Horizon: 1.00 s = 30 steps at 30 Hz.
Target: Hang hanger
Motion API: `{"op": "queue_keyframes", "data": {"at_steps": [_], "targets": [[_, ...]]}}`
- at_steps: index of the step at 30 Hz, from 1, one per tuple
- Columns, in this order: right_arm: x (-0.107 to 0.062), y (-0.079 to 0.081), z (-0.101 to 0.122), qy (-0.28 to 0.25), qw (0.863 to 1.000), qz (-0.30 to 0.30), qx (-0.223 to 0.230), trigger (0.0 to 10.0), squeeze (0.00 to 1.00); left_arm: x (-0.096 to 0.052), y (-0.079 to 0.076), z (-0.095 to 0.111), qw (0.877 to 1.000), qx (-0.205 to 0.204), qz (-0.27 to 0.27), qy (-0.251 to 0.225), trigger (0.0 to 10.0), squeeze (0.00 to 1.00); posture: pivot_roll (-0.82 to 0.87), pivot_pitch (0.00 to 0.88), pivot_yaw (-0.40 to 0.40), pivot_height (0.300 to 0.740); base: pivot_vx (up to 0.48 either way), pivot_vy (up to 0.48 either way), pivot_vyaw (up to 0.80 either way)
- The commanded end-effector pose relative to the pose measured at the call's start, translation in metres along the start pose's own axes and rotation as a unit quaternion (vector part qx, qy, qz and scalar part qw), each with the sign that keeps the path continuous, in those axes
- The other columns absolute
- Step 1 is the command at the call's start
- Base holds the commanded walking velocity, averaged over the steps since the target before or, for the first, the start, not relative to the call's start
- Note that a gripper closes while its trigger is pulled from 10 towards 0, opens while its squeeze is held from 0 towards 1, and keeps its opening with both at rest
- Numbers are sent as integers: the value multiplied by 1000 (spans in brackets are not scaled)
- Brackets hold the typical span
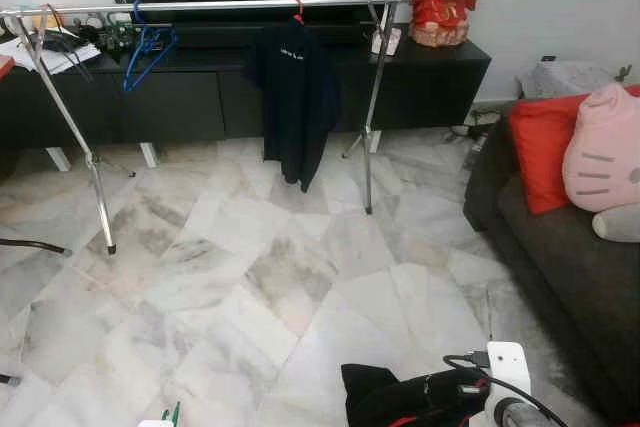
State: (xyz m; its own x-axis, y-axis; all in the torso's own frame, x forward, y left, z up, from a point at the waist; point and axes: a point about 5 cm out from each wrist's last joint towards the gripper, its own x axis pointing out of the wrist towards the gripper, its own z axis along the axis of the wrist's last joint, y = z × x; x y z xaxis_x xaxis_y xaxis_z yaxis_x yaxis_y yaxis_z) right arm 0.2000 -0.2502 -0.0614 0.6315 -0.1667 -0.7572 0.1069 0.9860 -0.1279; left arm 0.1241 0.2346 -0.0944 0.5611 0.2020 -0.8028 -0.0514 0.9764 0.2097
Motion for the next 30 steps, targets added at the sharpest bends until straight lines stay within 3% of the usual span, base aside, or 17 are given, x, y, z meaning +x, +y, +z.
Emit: {"op": "queue_keyframes", "data": {"at_steps": [1,30], "targets": [[0,-4,2,-3,1000,-2,2,10000,0,-1,0,-7,1000,-2,-1,18,10000,0,19,0,-71,716,0,0,0],[0,-1,1,-2,1000,7,-15,10000,0,-1,-2,-8,1000,7,-10,24,10000,0,26,0,-63,716,0,302,0]]}}
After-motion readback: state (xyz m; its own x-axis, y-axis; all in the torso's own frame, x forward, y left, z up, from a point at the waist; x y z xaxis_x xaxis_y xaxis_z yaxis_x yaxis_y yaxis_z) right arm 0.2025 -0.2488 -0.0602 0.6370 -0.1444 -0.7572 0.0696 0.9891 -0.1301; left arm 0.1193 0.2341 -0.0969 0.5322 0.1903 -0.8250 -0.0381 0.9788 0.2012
